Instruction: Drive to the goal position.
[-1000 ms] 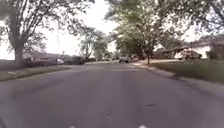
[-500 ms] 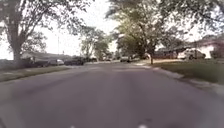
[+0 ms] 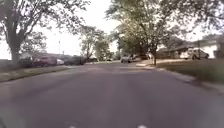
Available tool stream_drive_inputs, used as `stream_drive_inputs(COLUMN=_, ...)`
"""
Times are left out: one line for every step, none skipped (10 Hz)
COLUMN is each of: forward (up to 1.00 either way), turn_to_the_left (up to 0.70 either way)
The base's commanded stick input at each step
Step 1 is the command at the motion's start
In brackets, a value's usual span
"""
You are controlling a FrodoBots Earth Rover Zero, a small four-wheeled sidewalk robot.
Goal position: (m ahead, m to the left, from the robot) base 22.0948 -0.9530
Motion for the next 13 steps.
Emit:
stream_drive_inputs(forward=1.0, turn_to_the_left=0.0)
stream_drive_inputs(forward=1.0, turn_to_the_left=0.0)
stream_drive_inputs(forward=1.0, turn_to_the_left=0.0)
stream_drive_inputs(forward=1.0, turn_to_the_left=0.0)
stream_drive_inputs(forward=1.0, turn_to_the_left=0.0)
stream_drive_inputs(forward=1.0, turn_to_the_left=0.0)
stream_drive_inputs(forward=1.0, turn_to_the_left=0.0)
stream_drive_inputs(forward=1.0, turn_to_the_left=0.0)
stream_drive_inputs(forward=1.0, turn_to_the_left=0.0)
stream_drive_inputs(forward=1.0, turn_to_the_left=0.0)
stream_drive_inputs(forward=1.0, turn_to_the_left=0.0)
stream_drive_inputs(forward=1.0, turn_to_the_left=0.0)
stream_drive_inputs(forward=1.0, turn_to_the_left=0.0)
